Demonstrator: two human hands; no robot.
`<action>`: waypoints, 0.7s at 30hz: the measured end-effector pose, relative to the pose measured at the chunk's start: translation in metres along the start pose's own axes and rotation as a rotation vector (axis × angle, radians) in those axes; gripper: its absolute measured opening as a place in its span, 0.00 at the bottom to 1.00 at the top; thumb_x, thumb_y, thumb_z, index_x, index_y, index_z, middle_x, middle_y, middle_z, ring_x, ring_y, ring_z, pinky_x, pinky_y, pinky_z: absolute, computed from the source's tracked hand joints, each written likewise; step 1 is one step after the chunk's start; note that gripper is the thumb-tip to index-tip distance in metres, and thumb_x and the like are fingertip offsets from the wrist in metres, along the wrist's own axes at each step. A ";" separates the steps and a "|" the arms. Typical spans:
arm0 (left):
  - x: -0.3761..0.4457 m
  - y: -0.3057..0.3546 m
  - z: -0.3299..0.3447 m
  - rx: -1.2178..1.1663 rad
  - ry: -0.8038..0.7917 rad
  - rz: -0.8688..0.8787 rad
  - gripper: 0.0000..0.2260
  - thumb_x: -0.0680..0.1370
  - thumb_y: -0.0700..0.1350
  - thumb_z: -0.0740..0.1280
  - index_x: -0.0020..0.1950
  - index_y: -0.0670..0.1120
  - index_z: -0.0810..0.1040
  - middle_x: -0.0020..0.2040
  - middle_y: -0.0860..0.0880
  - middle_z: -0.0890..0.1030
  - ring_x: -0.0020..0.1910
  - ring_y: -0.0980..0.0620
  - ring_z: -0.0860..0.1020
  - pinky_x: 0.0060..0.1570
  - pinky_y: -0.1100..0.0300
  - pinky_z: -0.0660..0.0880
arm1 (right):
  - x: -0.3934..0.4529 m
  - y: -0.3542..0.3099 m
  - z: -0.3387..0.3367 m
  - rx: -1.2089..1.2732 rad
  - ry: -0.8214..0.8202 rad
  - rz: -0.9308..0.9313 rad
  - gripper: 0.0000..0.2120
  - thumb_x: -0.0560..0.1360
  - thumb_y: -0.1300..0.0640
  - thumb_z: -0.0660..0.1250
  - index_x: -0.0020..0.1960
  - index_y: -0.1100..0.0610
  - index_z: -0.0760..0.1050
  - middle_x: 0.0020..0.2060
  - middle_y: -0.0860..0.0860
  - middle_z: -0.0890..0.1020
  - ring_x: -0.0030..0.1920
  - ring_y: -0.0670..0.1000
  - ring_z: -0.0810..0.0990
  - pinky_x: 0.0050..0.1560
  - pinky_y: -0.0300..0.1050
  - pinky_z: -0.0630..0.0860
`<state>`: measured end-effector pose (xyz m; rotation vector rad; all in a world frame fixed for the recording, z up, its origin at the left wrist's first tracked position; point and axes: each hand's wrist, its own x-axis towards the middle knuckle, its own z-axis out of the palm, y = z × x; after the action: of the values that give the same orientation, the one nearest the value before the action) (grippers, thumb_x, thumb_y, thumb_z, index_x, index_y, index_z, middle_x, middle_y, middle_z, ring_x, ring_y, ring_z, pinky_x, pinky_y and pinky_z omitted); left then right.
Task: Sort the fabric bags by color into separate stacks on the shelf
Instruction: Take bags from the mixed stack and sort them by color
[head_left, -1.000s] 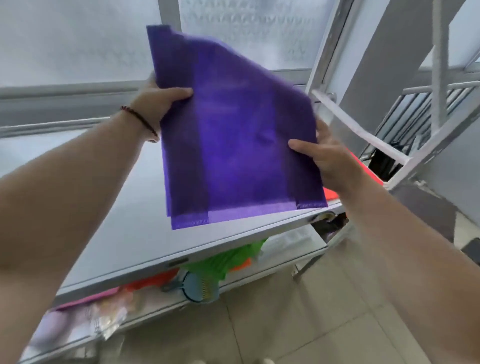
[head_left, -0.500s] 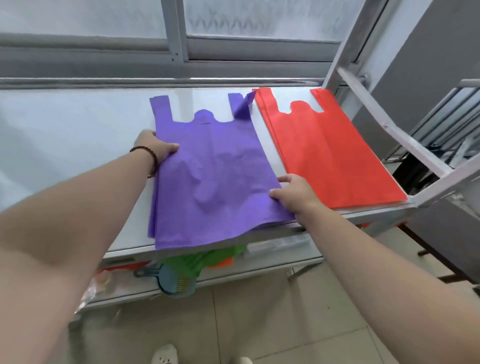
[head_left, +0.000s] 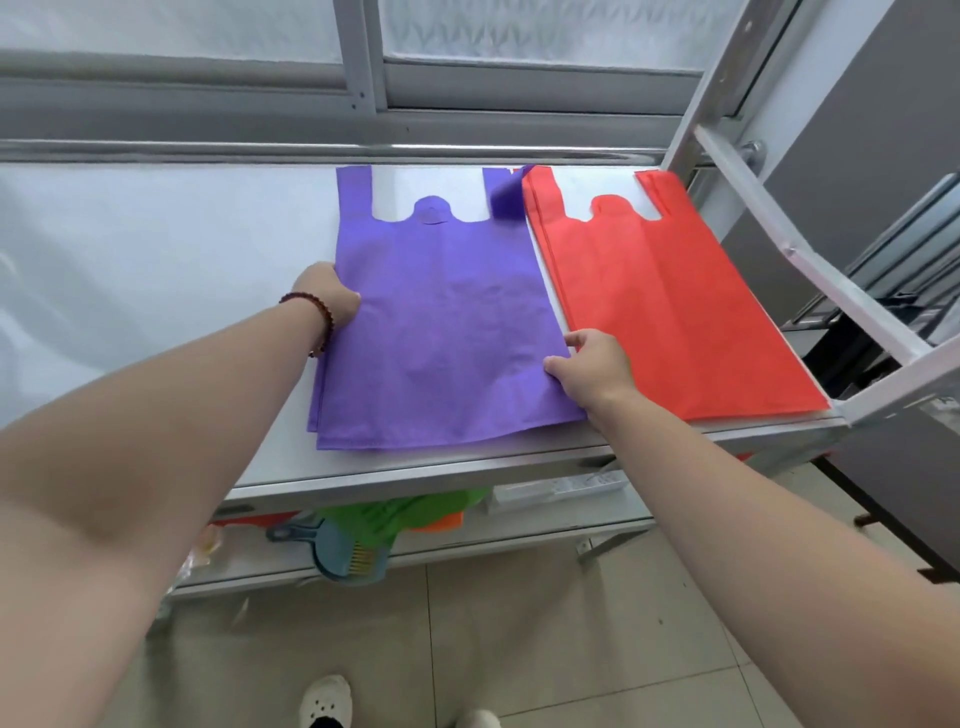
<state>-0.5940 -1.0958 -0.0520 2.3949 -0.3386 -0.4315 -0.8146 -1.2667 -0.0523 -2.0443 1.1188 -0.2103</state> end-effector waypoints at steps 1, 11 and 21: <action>-0.002 0.001 0.002 0.018 0.005 -0.003 0.09 0.74 0.39 0.61 0.52 0.39 0.75 0.50 0.42 0.77 0.45 0.44 0.74 0.46 0.56 0.72 | -0.001 0.001 -0.002 -0.022 0.001 0.003 0.16 0.71 0.60 0.66 0.58 0.62 0.77 0.53 0.56 0.82 0.54 0.58 0.79 0.56 0.51 0.76; -0.023 0.026 -0.010 0.299 0.027 0.014 0.17 0.76 0.43 0.62 0.63 0.36 0.70 0.61 0.38 0.73 0.47 0.43 0.69 0.45 0.57 0.66 | -0.001 -0.019 -0.039 -0.299 -0.017 -0.136 0.19 0.74 0.58 0.66 0.63 0.66 0.73 0.59 0.61 0.78 0.61 0.60 0.75 0.60 0.48 0.70; -0.067 0.034 -0.067 0.573 0.064 0.263 0.26 0.75 0.46 0.64 0.73 0.44 0.64 0.72 0.43 0.66 0.71 0.44 0.64 0.68 0.47 0.65 | 0.002 -0.098 -0.061 -0.620 -0.143 -0.598 0.27 0.74 0.58 0.66 0.71 0.60 0.64 0.66 0.58 0.73 0.66 0.58 0.71 0.64 0.49 0.69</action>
<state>-0.6335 -1.0588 0.0333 2.8476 -0.8292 -0.1437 -0.7789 -1.2721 0.0571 -2.8639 0.4794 0.0002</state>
